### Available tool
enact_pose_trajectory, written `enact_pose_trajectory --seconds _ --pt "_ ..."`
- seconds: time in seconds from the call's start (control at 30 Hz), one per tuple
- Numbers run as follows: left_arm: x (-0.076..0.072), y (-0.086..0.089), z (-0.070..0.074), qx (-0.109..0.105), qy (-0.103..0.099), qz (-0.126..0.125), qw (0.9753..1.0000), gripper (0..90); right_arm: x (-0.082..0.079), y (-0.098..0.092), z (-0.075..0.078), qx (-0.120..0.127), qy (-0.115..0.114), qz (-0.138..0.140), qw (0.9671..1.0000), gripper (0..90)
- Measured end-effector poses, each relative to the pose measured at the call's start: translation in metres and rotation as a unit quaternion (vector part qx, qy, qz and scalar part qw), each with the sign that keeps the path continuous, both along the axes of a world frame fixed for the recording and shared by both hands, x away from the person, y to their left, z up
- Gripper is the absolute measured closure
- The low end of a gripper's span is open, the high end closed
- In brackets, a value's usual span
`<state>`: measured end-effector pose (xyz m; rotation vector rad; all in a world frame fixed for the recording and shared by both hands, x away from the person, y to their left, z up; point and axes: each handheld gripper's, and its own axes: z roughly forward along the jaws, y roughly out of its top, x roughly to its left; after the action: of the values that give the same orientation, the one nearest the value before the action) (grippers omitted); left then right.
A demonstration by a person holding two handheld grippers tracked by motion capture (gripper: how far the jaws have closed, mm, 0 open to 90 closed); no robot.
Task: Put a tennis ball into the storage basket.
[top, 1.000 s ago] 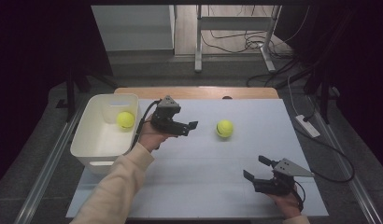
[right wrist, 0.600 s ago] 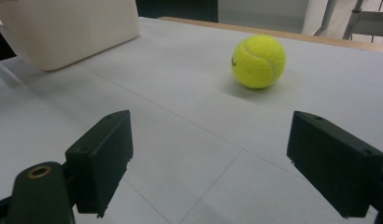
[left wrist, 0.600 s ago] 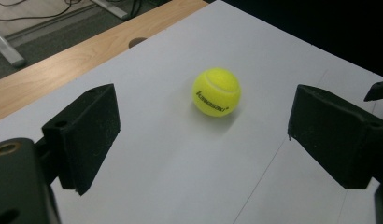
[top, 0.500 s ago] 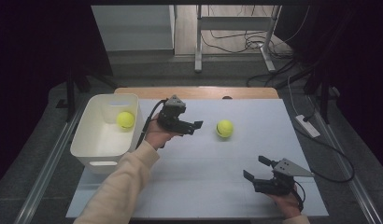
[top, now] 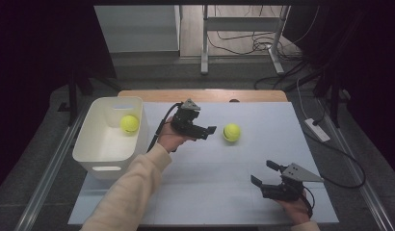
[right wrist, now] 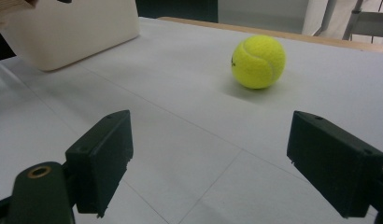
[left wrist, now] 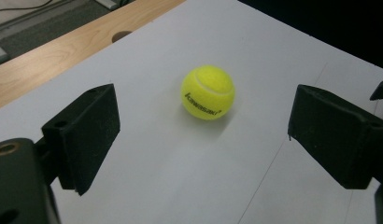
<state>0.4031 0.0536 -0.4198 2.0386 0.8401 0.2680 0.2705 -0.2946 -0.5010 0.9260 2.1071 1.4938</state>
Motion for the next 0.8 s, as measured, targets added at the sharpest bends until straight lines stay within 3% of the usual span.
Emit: enact_pose_trajectory --seconds 0.8 --pt "0.012 -0.024 -0.011 0.007 0.016 -0.01 0.9998 10.0 0.002 0.0 0.0 0.004 0.0 0.005 1.0 14.5"
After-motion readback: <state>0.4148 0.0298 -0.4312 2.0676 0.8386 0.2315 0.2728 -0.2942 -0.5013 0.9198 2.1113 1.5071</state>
